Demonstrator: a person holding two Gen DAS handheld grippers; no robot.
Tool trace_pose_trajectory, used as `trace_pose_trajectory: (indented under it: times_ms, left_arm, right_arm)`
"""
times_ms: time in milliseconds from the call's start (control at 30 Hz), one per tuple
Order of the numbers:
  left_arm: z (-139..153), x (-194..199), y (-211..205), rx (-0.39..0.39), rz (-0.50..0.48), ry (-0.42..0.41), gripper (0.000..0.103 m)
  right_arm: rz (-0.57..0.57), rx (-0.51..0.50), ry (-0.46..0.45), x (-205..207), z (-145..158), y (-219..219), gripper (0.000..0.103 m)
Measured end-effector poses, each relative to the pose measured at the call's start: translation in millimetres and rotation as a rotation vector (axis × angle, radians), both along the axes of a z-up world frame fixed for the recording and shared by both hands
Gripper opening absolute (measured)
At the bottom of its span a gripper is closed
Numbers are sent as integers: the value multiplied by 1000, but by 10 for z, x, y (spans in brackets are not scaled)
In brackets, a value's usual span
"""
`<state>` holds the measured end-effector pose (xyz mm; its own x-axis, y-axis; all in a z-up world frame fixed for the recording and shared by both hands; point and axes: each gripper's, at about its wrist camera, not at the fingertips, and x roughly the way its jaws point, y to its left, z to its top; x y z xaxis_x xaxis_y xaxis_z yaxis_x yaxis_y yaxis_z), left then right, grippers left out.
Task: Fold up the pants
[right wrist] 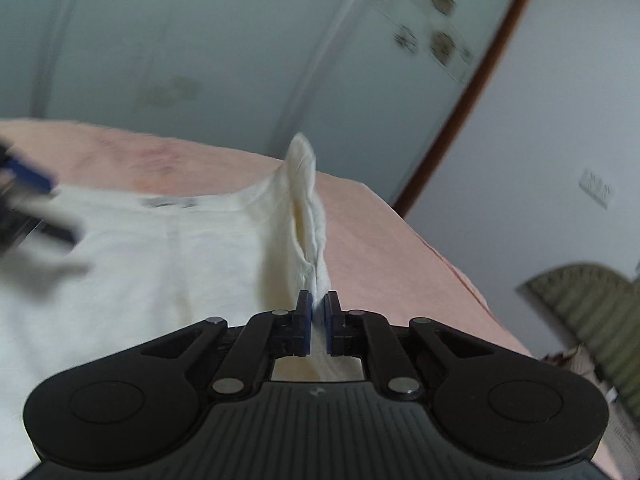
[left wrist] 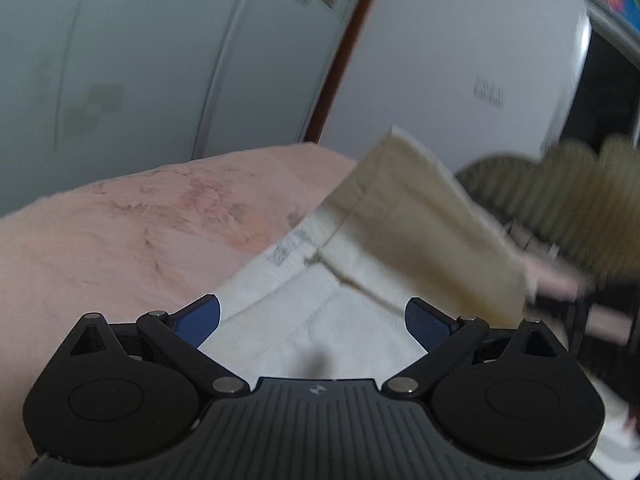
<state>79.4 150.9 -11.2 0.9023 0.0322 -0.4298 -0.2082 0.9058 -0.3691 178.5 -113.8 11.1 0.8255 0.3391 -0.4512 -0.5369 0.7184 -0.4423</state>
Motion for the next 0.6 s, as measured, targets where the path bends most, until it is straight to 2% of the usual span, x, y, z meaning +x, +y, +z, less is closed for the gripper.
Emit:
trace_pose_trajectory:
  times_ms: [67, 133, 200, 333, 400, 467, 533, 567, 600]
  left_arm:
    - [43, 1, 55, -97, -18, -29, 101]
    - [43, 118, 48, -184, -81, 2, 101]
    - [-1, 264, 43, -295, -123, 37, 101]
    - [-88, 676, 106, -471, -118, 122, 101]
    - [-130, 864, 142, -545, -111, 149, 97]
    - [-198, 999, 166, -598, -90, 163, 86]
    - [-257, 1124, 185, -623, -78, 196, 56]
    - [-280, 1179, 207, -632, -79, 219, 47]
    - [-301, 1212, 234, -642, -89, 225, 32]
  right_arm:
    - [23, -25, 8, -241, -99, 99, 7]
    - [19, -40, 10, -358, -231, 145, 7]
    - [1, 3, 43, -347, -322, 119, 6]
    - [-29, 56, 41, -366, -372, 91, 6]
    - [-43, 88, 36, -368, -347, 85, 6]
    - [-52, 114, 40, -394, -342, 79, 6]
    - [-51, 114, 41, -418, -364, 76, 6]
    - [-53, 104, 38, -412, -371, 78, 7]
    - [-56, 91, 33, -425, -393, 85, 7]
